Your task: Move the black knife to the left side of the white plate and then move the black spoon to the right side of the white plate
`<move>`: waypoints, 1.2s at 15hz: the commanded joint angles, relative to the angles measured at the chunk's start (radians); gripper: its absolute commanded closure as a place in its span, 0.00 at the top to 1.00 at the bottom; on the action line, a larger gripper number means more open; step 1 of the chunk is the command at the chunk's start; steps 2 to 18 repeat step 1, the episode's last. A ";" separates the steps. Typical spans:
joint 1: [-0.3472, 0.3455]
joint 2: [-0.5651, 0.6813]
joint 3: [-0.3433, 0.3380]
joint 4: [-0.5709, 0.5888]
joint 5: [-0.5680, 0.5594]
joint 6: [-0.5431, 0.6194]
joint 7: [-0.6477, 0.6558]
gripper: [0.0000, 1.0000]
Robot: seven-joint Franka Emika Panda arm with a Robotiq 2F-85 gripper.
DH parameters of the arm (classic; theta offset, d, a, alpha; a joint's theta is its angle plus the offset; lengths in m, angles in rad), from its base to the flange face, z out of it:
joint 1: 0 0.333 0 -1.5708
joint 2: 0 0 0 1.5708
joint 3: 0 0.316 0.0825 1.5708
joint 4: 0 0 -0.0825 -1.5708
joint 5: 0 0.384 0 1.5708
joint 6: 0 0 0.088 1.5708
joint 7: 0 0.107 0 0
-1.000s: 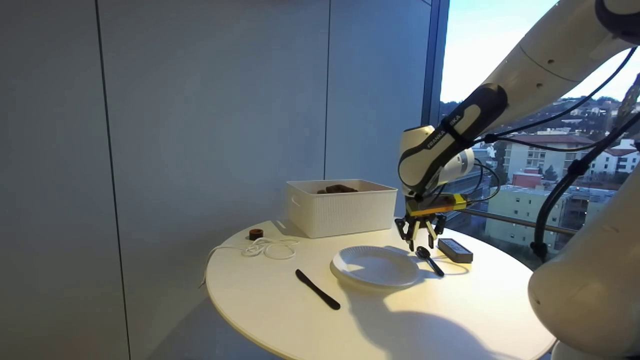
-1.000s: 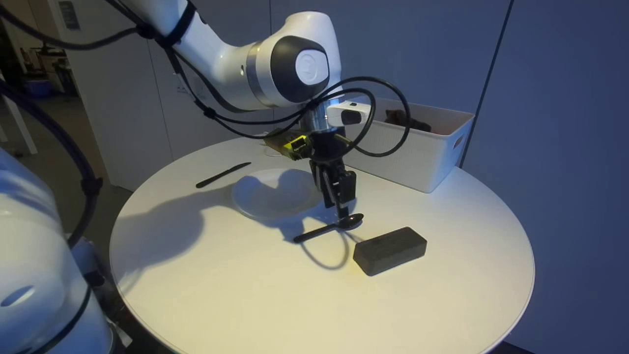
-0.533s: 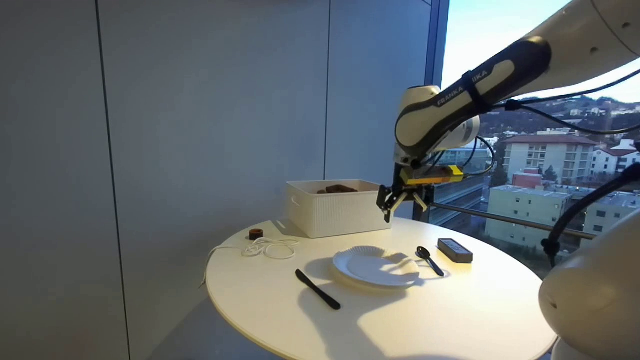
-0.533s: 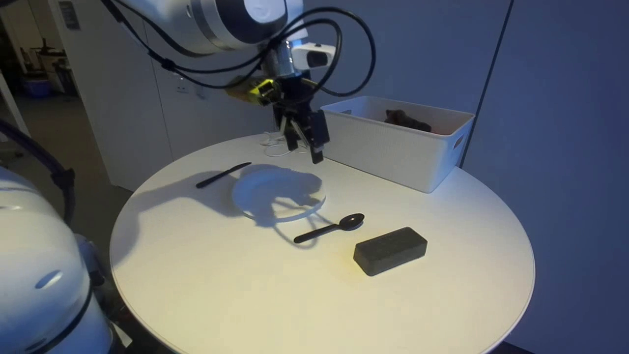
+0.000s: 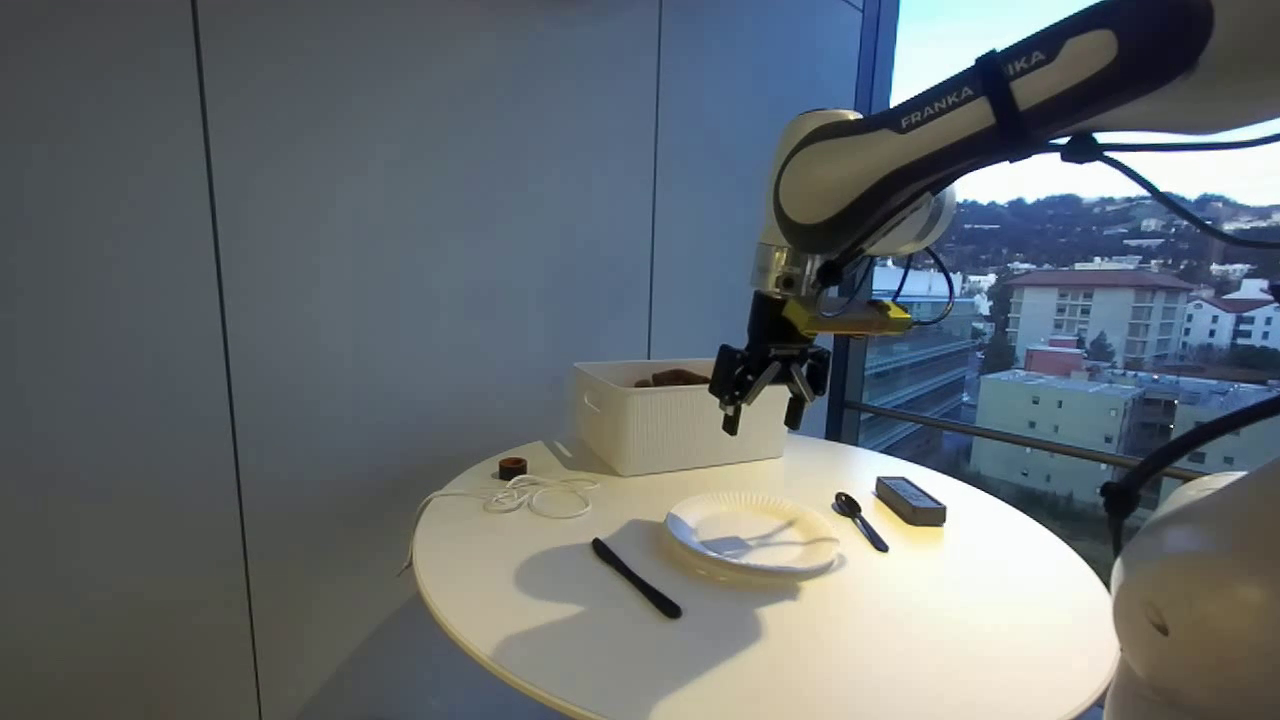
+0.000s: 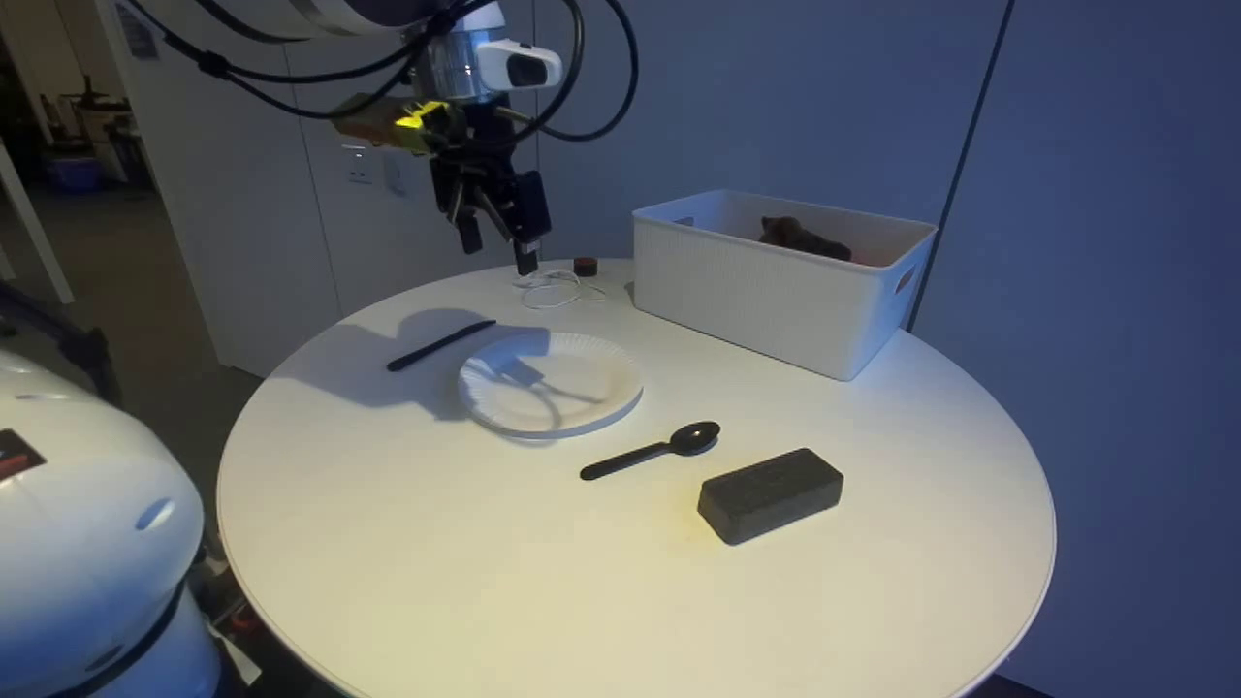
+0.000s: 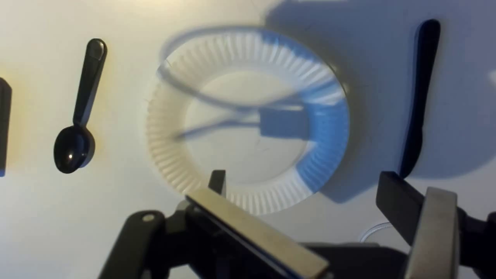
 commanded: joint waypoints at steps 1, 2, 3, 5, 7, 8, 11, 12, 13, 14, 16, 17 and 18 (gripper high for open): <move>-0.011 0.000 0.010 0.002 0.007 -0.005 -0.006 1.00; -0.011 0.000 0.010 0.002 0.007 -0.005 -0.006 1.00; -0.011 0.000 0.010 0.002 0.007 -0.005 -0.006 1.00; -0.011 0.000 0.010 0.002 0.007 -0.005 -0.006 1.00; -0.011 0.000 0.010 0.002 0.007 -0.005 -0.006 1.00; -0.011 0.000 0.010 0.002 0.007 -0.005 -0.006 1.00; -0.011 0.000 0.010 0.002 0.007 -0.005 -0.006 1.00; -0.011 0.000 0.010 0.002 0.007 -0.005 -0.006 1.00; -0.011 0.000 0.010 0.002 0.007 -0.005 -0.006 1.00; -0.011 0.000 0.010 0.002 0.007 -0.005 -0.006 1.00; -0.011 0.000 0.010 0.002 0.007 -0.005 -0.006 1.00; -0.011 0.000 0.010 0.002 0.007 -0.005 -0.006 1.00; -0.011 0.000 0.010 0.002 0.007 -0.005 -0.006 1.00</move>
